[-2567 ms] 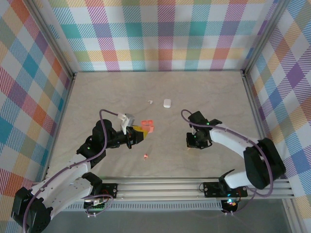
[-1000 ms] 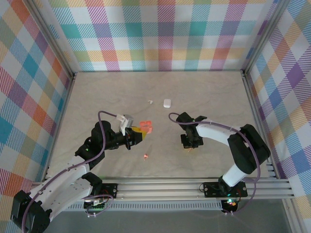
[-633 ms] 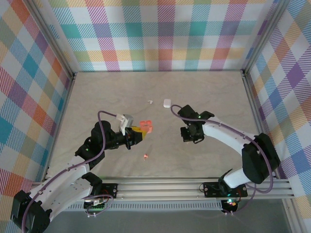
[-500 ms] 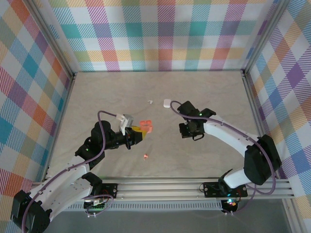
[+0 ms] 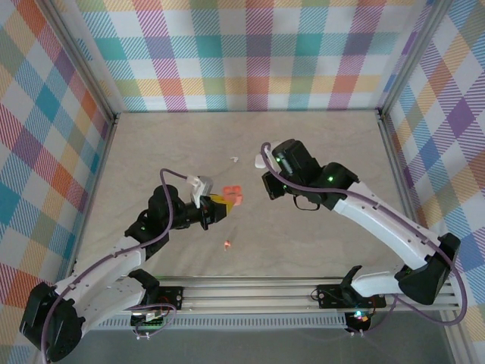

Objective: Insert the wireless bluetooth earbuds into the charging case

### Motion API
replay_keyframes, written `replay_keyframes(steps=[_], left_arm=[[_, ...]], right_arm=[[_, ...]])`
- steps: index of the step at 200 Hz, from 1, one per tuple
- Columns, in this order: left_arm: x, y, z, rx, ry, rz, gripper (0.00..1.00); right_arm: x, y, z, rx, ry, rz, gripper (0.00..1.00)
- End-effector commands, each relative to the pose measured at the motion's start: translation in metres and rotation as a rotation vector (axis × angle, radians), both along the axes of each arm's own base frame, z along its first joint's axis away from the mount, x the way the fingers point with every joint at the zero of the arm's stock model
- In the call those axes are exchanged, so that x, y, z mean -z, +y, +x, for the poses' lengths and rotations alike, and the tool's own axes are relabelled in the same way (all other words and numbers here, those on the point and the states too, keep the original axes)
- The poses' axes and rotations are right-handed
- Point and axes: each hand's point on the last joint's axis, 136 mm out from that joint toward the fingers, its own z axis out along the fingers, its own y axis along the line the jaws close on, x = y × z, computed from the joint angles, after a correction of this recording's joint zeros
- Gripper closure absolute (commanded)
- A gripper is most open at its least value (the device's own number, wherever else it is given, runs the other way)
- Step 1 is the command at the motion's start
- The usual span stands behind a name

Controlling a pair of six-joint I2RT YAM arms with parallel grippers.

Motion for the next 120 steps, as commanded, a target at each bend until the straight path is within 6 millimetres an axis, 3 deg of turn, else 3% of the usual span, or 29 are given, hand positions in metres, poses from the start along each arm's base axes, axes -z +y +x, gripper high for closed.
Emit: replay_keyframes(steps=[1, 24, 50, 120], left_arm=[[-0.03, -0.009, -0.002, 0.05, -0.085, -0.057, 1.0], [-0.036, -0.01, -0.004, 0.057, -0.102, -0.065, 1.0], [-0.038, -0.008, -0.006, 0.06, -0.113, -0.064, 1.0], [-0.038, -0.007, -0.008, 0.06, -0.116, -0.057, 1.0]], right_arm=[[-0.023, 0.026, -0.011, -0.145, -0.083, 0.031, 0.9], [-0.02, 0.046, -0.019, -0.235, -0.101, 0.018, 0.9], [-0.01, 0.053, -0.017, -0.244, -0.084, -0.012, 0.9], [-0.026, 0.062, -0.017, -0.242, -0.104, 0.038, 0.9]])
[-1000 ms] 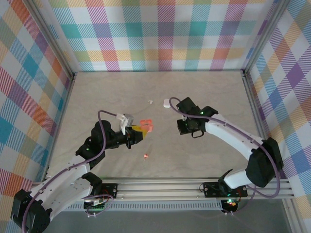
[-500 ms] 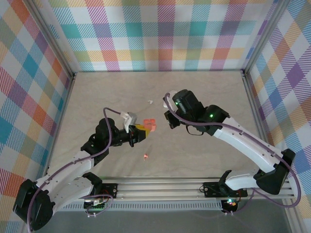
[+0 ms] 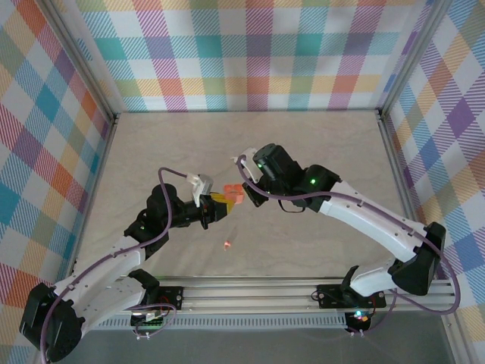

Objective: Insert the wireless bluetooth earbuds into the charging case

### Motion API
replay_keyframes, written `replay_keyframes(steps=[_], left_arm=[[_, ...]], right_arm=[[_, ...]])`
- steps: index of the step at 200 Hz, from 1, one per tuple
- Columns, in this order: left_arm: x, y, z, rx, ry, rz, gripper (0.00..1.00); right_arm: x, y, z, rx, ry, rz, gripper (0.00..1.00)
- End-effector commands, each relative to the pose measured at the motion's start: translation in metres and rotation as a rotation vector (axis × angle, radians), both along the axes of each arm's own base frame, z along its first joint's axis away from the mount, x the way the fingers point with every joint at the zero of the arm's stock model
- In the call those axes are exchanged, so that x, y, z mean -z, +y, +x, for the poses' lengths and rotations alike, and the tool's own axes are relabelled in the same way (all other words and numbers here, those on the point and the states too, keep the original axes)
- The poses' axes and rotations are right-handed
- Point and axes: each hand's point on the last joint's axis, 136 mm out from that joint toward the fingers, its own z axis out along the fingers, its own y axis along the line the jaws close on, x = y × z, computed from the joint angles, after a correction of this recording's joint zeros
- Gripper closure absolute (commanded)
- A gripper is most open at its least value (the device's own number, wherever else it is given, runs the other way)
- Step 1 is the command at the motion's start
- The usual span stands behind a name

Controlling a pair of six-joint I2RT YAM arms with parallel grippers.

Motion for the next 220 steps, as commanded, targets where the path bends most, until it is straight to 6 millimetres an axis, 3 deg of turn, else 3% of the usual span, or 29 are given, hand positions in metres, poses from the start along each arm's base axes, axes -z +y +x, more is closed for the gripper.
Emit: replay_keyframes(steps=[1, 64, 158, 220], left_arm=[[-0.024, -0.004, -0.005, 0.035, -0.082, -0.032, 1.0], [-0.022, -0.004, -0.004, 0.032, -0.081, -0.027, 1.0], [-0.027, -0.004, -0.007, 0.032, -0.098, -0.04, 1.0], [-0.035, -0.002, -0.007, 0.022, -0.118, -0.055, 1.0]], right_arm=[[-0.028, 0.01, -0.001, -0.027, -0.044, 0.069, 0.9], [-0.033, 0.016, -0.006, -0.035, -0.033, 0.085, 0.9], [-0.018, 0.026, -0.008, -0.035, 0.026, 0.105, 0.9], [-0.002, 0.021, -0.009, -0.02, 0.047, 0.075, 0.9]])
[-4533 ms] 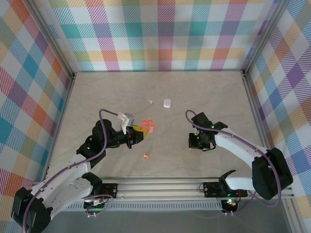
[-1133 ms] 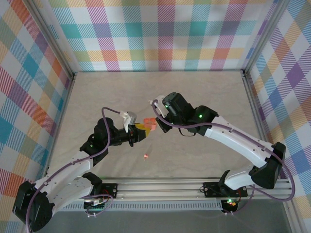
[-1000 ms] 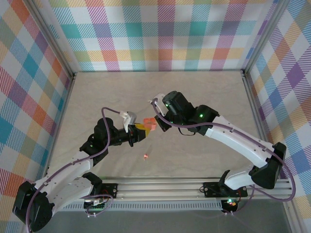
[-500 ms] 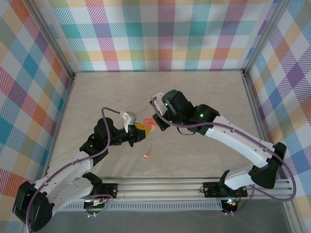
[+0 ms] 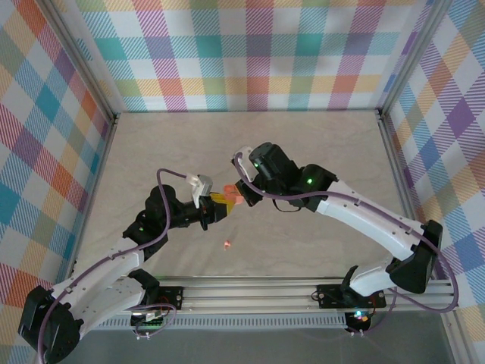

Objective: Insert the wireless bluetooth earbuds into the charging case

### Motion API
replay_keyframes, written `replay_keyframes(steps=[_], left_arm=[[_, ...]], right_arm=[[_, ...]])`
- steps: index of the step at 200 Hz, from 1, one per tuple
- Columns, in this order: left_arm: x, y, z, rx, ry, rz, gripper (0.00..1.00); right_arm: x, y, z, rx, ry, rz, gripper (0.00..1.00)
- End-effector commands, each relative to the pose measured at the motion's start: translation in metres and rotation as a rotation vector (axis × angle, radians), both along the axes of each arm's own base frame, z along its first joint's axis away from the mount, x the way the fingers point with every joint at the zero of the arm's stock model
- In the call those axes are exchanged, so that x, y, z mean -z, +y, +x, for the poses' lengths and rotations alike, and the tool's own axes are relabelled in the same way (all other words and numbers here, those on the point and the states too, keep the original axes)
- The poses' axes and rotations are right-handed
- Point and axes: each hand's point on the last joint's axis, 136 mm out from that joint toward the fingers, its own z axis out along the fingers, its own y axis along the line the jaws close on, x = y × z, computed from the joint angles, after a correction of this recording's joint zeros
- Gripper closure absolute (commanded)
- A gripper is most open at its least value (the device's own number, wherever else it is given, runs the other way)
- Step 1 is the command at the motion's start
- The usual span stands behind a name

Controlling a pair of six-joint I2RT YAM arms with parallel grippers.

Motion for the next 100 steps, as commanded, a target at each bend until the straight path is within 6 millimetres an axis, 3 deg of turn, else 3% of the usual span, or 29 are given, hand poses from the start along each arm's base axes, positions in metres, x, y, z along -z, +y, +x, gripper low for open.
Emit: replay_keyframes(steps=[1, 100], left_arm=[[-0.027, -0.001, -0.002, 0.009, -0.083, -0.048, 1.0], [-0.035, 0.0, 0.002, -0.014, -0.104, -0.061, 1.0]], right_arm=[[0.003, 0.003, -0.002, -0.002, 0.012, 0.013, 0.9], [0.015, -0.002, -0.012, 0.056, 0.124, 0.038, 0.9]])
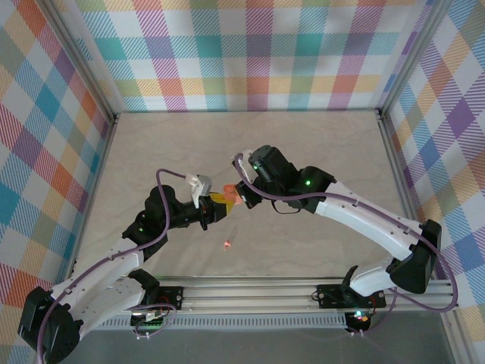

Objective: Insert the wireless bluetooth earbuds into the charging case

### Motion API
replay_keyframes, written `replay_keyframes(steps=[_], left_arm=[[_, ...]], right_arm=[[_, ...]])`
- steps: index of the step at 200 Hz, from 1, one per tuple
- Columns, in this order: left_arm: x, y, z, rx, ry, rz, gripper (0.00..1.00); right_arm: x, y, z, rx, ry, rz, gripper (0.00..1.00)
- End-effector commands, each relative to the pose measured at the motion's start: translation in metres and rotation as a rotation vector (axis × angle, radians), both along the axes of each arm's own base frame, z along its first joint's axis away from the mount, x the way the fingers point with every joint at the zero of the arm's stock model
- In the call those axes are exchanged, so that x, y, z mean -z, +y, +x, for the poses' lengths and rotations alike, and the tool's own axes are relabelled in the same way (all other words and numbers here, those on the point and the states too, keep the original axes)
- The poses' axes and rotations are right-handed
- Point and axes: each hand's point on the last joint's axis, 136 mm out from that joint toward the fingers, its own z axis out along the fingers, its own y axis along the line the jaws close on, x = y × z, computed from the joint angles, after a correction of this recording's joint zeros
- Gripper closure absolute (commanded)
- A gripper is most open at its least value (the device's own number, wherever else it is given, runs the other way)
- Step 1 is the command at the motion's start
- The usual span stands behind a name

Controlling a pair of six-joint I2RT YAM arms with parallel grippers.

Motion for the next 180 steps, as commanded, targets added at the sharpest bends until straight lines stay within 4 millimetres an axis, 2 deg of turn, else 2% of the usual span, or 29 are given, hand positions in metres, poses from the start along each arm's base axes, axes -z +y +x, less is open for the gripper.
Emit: replay_keyframes(steps=[1, 87, 121, 180], left_arm=[[-0.034, -0.001, 0.001, -0.003, -0.102, -0.061, 1.0], [-0.041, 0.002, 0.004, -0.03, -0.132, -0.078, 1.0], [-0.048, 0.004, 0.007, -0.054, -0.169, -0.087, 1.0], [-0.057, 0.003, 0.009, -0.057, -0.226, -0.1, 1.0]], right_arm=[[0.007, -0.004, -0.009, 0.026, 0.068, 0.011, 0.9], [0.007, -0.011, -0.015, 0.122, 0.169, 0.045, 0.91], [0.01, -0.005, -0.018, 0.137, 0.227, 0.07, 0.9], [0.002, -0.009, -0.024, 0.145, 0.248, 0.092, 0.8]])
